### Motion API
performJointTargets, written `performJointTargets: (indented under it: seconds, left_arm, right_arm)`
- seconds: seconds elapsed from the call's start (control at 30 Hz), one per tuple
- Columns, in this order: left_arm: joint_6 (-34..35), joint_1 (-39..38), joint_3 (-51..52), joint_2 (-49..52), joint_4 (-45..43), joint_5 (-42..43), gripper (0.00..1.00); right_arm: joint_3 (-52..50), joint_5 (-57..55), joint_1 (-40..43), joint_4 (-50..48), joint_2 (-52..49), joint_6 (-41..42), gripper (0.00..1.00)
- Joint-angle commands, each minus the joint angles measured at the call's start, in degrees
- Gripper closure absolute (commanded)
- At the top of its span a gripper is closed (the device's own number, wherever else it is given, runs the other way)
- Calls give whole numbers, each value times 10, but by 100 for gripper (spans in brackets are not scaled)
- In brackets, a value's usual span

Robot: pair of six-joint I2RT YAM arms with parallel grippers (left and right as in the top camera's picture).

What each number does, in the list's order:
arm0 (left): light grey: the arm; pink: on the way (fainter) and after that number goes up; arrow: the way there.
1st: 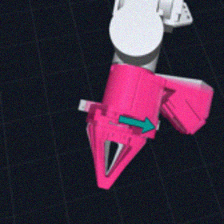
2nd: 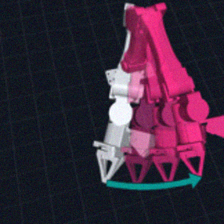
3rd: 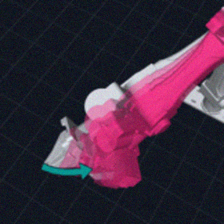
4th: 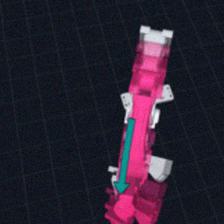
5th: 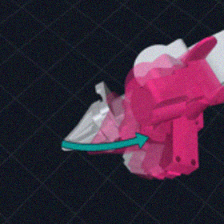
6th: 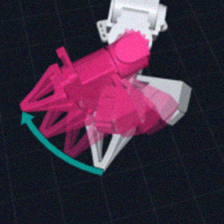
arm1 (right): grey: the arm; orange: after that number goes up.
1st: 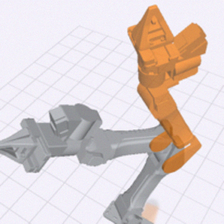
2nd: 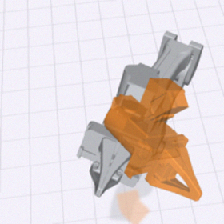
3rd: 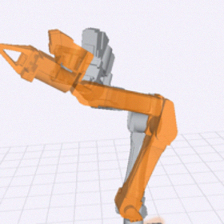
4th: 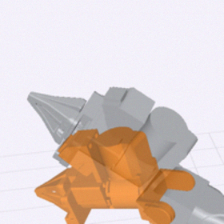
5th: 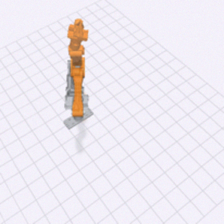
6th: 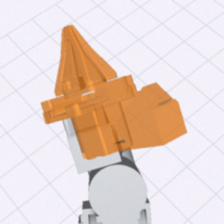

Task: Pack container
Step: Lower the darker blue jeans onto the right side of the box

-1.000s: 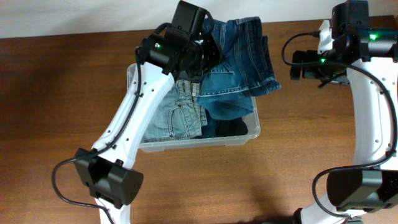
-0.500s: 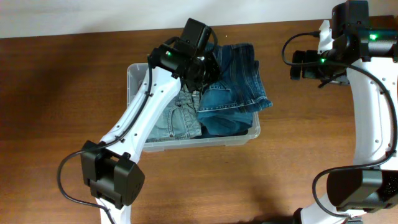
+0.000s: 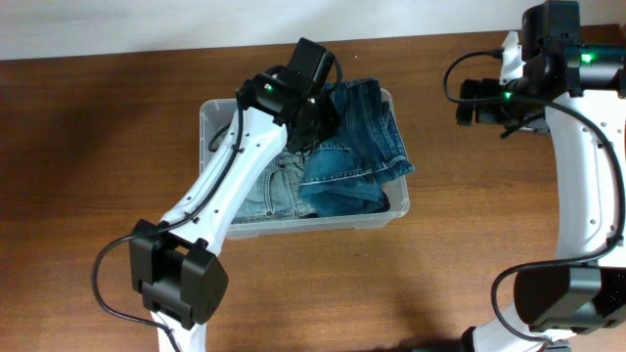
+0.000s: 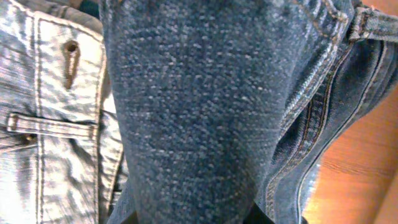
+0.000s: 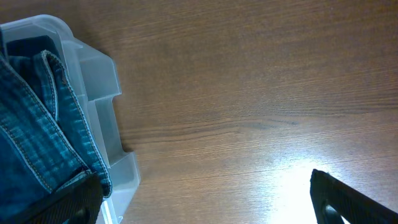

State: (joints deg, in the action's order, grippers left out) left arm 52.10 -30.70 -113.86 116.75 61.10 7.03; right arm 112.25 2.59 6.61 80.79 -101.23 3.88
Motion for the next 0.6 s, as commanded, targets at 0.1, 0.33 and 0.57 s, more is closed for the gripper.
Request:
performJointTargets:
  seconds: [0.1,0.33,0.57]
  left_arm:
    - [-39,1,14,-19,-1,-60,58]
    - [-220,4,12,-20,-10,-122,1]
    - [-311,2,-12,-21,-10,-189,1]
  right_arm:
    - [4,-3,2,0,5,0,1]
    - [4,-3,2,0,5,0,1]
    - [4,-3,2,0,5,0,1]
